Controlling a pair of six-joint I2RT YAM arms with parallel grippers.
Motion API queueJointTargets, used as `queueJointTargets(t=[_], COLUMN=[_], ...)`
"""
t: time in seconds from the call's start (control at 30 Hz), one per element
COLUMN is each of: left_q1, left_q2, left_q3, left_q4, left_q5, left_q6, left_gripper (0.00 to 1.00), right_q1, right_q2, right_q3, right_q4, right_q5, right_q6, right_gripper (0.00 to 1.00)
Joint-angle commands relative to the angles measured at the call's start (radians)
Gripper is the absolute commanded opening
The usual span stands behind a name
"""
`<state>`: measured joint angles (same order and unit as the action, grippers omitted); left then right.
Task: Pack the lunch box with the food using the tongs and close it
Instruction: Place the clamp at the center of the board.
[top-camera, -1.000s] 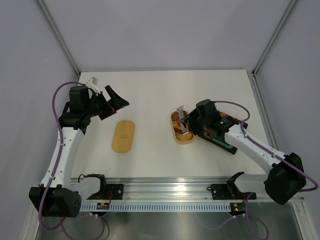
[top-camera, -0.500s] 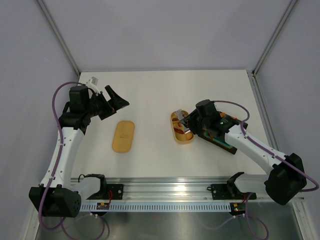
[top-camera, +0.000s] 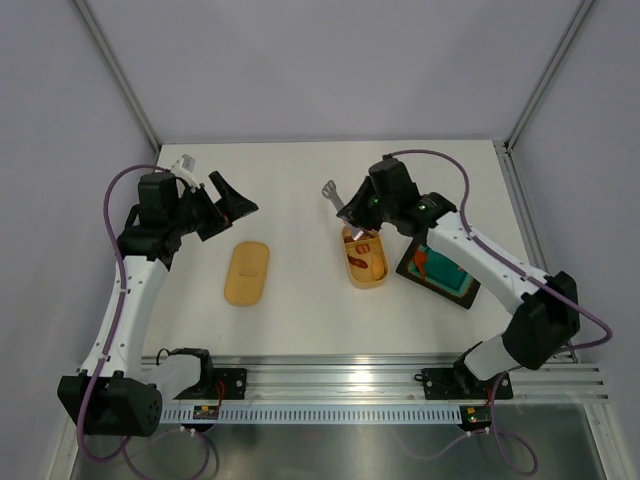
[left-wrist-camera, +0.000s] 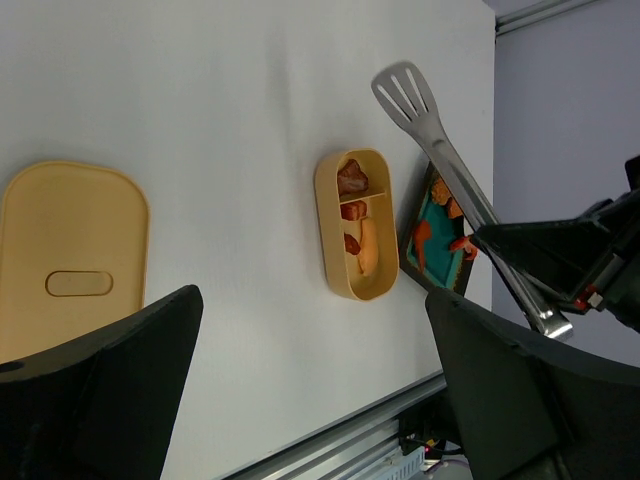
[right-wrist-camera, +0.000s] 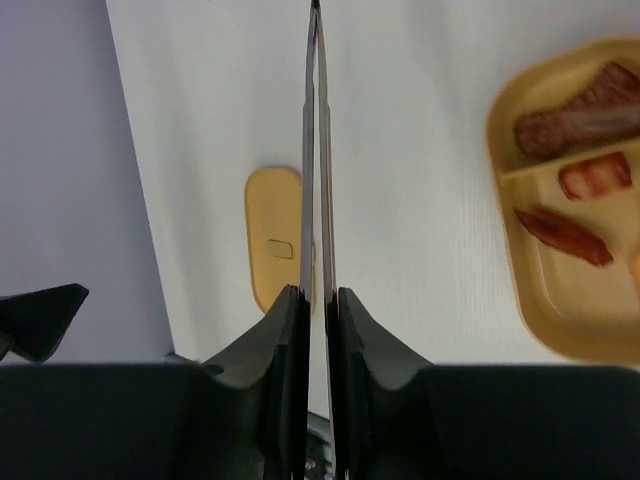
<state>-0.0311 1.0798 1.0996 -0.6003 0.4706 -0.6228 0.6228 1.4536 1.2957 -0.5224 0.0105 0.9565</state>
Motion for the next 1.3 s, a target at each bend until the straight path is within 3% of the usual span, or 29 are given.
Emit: queueJointTargets(t=[0.0, 0.17, 0.3, 0.4, 0.53, 0.57, 0.7, 0.87, 0.97, 1.1, 1.17, 1.27], left_q1=[0.003, 0.003, 0.003, 0.003, 0.005, 0.005, 0.007, 0.003, -0.019, -0.188, -0.223, -0.242], left_q2=[-0.053, -0.106, -0.144, -0.159, -0.162, -0.169, -0.172, -0.161, -0.112, -0.008, 0.026, 0.093], left_q3=[-0.018, 0.003, 0.026, 0.052, 0.071, 0.069, 0.025, -0.059, -0.112, -0.115, -0.115, -0.110], left_q4=[0.042, -0.022, -0.085, -0.150, -0.217, -0.220, -0.222, -0.240, -0.249, -0.280, -0.282, -0.276], left_q5=[-0.023, -0.082, -0.131, -0.174, -0.220, -0.225, -0.237, -0.311, -0.317, -0.464, -0.544, -0.553], left_q6=[-0.028, -0.023, -0.005, 0.029, 0.055, 0.057, 0.066, 0.112, 0.184, 0.181, 0.163, 0.173], left_gripper=[0.99, 0.99, 0.99, 0.99, 0.99, 0.99, 0.99, 0.99, 0.97, 0.90, 0.87, 0.82], right_q1=[0.043, 0.118, 0.152, 0.172, 0.178, 0.178, 0.179, 0.172, 0.143, 0.129, 0.124, 0.118], right_q2=[0.185, 0.491, 0.739, 0.826, 0.867, 0.854, 0.778, 0.619, 0.494, 0.372, 0.285, 0.156], right_q3=[0.124, 0.448, 0.583, 0.643, 0.685, 0.679, 0.642, 0.556, 0.455, 0.436, 0.400, 0.309], right_q4=[0.103, 0.058, 0.096, 0.119, 0.094, 0.093, 0.088, 0.053, 0.056, -0.040, -0.059, -0.105], right_q5=[-0.113, 0.058, 0.192, 0.218, 0.204, 0.203, 0.232, 0.250, 0.183, 0.184, 0.192, 0.233], right_q6=[-0.200, -0.362, -0.444, -0.478, -0.478, -0.478, -0.486, -0.493, -0.431, -0.371, -0.369, -0.358], right_gripper=[0.15, 0.16, 0.17, 0.31, 0.64, 0.75, 0.87, 0.89, 0.89, 0.89, 0.89, 0.90])
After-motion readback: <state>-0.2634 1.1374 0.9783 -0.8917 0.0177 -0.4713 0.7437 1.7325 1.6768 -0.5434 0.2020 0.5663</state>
